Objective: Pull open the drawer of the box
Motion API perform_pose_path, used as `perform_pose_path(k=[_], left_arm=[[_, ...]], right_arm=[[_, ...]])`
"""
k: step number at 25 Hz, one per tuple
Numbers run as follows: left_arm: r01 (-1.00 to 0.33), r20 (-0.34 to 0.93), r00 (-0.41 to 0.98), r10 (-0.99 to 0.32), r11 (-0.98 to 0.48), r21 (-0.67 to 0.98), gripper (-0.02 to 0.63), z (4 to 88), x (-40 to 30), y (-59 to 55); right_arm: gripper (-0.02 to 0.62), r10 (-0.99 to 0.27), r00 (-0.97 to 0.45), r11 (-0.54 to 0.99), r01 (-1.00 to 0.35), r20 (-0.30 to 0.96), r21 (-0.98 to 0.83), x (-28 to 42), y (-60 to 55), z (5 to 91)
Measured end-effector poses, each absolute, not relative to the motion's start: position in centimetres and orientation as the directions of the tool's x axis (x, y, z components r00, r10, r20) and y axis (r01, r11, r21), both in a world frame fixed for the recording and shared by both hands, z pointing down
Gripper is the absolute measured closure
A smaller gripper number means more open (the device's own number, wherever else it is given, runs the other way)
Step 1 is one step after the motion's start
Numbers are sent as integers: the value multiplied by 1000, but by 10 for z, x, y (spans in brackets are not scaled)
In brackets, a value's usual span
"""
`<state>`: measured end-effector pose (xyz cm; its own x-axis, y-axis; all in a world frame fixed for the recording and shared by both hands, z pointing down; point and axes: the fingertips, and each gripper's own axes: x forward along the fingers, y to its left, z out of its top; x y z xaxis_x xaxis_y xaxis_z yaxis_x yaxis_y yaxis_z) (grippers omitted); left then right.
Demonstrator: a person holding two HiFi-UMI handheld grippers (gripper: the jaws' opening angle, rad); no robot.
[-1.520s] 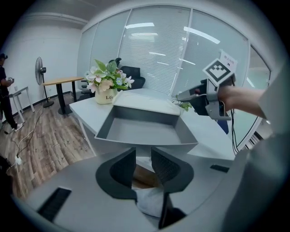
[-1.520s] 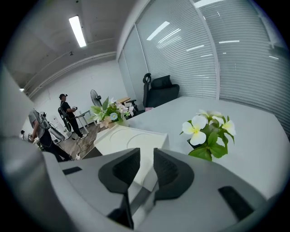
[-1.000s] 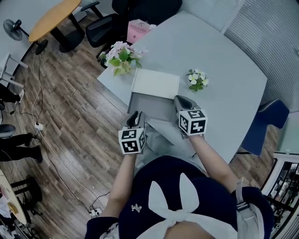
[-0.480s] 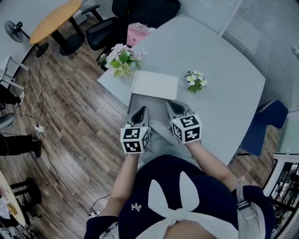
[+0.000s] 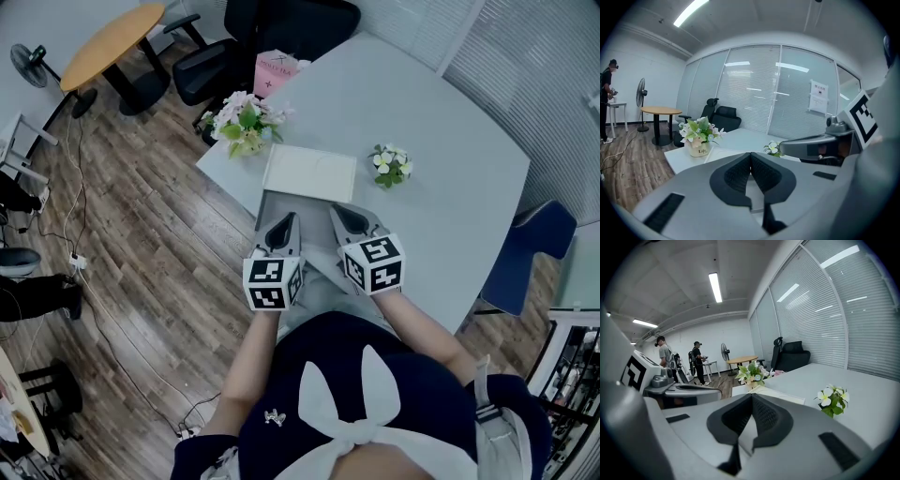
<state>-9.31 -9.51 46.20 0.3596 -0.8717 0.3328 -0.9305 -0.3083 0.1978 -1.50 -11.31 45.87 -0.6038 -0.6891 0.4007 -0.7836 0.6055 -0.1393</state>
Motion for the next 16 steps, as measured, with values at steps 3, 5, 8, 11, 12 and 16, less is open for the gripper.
perform_pose_path(k=[3,5,8,11,12,16], left_arm=[[-926,326,370,-870,-319,200,583,457,-90,-93],[-925,323,374,-869,-326,196,583,455,-88,-92],[-924,318,377,-870,-333,186,583,453,-87,-90],[-924,315,379,-870,-337,181,583,451,-87,-88],[-923,315,381,-869,-339,182,583,451,-87,-88],[-920,317,390,-865,-347,183,583,453,-86,-88]], right_arm=[[593,-685,-609,609,-780,401,-145,-15,-110,456],[593,-681,-615,613,-776,399,-150,-14,-108,455],[593,-678,-620,615,-772,395,-158,-14,-106,454],[592,-678,-621,611,-774,394,-167,-14,-103,454],[592,-677,-620,610,-774,395,-169,-14,-102,454],[592,-671,-623,613,-771,401,-173,-14,-100,458]])
